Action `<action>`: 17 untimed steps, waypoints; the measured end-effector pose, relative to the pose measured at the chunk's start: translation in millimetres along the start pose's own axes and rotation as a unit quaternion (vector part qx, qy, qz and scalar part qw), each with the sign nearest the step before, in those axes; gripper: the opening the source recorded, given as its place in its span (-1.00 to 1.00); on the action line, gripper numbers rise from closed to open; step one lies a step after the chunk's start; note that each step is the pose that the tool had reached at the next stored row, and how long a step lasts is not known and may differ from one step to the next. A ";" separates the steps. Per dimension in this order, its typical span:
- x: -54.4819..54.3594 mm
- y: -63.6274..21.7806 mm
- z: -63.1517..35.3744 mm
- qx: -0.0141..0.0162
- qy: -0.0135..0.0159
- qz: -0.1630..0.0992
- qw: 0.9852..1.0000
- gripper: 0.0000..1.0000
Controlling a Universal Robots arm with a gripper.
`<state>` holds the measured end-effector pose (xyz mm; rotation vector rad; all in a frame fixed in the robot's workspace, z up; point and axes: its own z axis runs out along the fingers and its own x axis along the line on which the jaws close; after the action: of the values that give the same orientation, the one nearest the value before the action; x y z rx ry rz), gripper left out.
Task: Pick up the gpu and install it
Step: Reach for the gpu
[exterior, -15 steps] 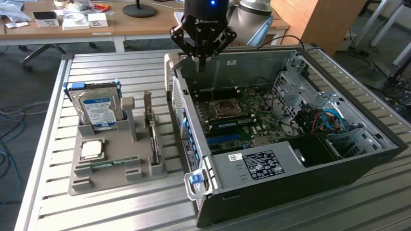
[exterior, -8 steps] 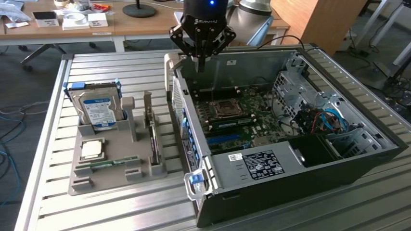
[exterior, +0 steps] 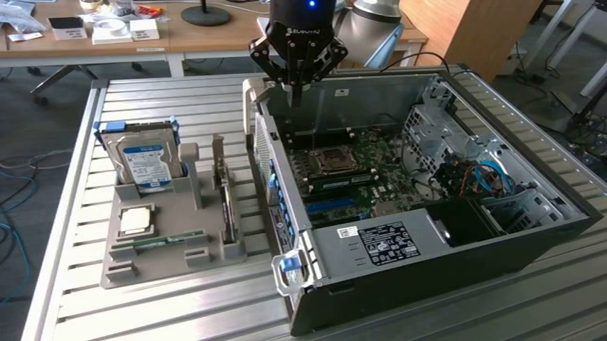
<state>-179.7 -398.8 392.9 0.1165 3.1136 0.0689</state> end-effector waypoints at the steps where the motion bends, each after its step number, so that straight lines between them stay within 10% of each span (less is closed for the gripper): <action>1: 0.1 0.0 0.0 0.000 0.000 0.000 1.000 -0.79; 17: 13.9 -1.0 -0.4 0.000 0.000 0.000 1.000 -0.79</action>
<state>-193.6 -398.9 392.9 0.1166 3.1137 0.0689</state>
